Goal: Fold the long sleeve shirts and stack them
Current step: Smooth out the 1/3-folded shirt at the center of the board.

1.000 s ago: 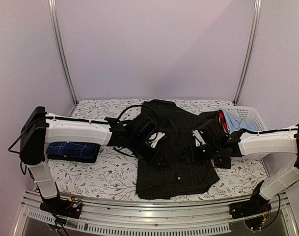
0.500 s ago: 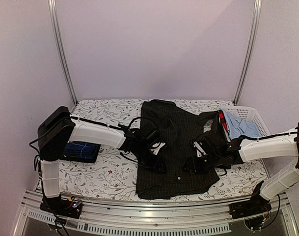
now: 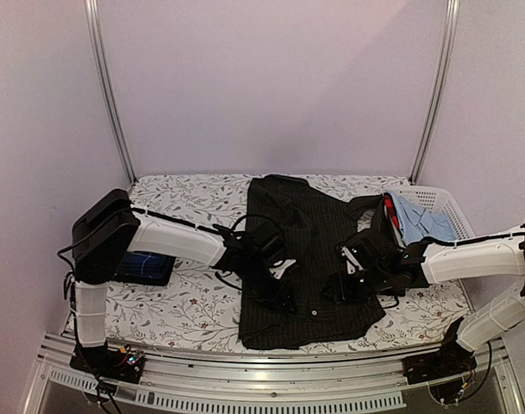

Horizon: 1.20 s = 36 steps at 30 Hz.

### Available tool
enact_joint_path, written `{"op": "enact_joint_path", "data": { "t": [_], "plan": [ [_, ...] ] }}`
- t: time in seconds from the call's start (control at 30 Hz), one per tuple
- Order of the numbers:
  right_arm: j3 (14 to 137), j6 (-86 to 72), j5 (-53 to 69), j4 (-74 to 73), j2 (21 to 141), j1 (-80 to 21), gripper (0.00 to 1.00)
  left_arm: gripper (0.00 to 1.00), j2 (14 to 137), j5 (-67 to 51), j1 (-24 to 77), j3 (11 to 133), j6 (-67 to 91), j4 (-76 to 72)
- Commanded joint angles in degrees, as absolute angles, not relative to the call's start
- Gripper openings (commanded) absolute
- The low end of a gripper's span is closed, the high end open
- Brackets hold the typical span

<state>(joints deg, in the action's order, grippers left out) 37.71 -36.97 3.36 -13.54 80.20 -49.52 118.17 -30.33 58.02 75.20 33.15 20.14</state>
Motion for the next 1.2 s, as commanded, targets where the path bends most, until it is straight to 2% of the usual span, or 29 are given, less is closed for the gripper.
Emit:
{"op": "enact_joint_path", "data": {
  "t": [0.0, 0.07, 0.3, 0.37, 0.6, 1.17],
  "plan": [
    [37.23, -37.70, 1.51, -13.67, 78.40, -49.94, 0.57, 0.32, 119.11, -32.31, 59.11, 75.50, 33.93, 18.43],
    [37.27, -37.62, 1.41, -13.46, 78.48, -49.92, 0.57, 0.29, 119.30, -32.10, 59.20, 75.61, 34.21, 18.43],
    [37.77, -37.70, 1.23, -13.32, 78.45, -49.95, 0.56, 0.04, 116.92, -31.04, 59.27, 75.33, 34.95, 18.86],
    [38.28, -37.54, 1.24, -13.30, 78.40, -49.92, 0.57, 0.00, 115.20, -30.38, 59.24, 75.26, 35.05, 19.30],
    [41.30, -36.29, 1.23, -13.83, 79.25, -49.93, 0.56, 0.00, 109.79, -28.90, 58.84, 73.69, 35.67, 21.57],
    [49.57, -33.11, 1.43, -14.74, 85.16, -49.92, 0.57, 0.00, 94.82, -28.47, 58.31, 54.78, 39.86, 19.94]
  ]
}}
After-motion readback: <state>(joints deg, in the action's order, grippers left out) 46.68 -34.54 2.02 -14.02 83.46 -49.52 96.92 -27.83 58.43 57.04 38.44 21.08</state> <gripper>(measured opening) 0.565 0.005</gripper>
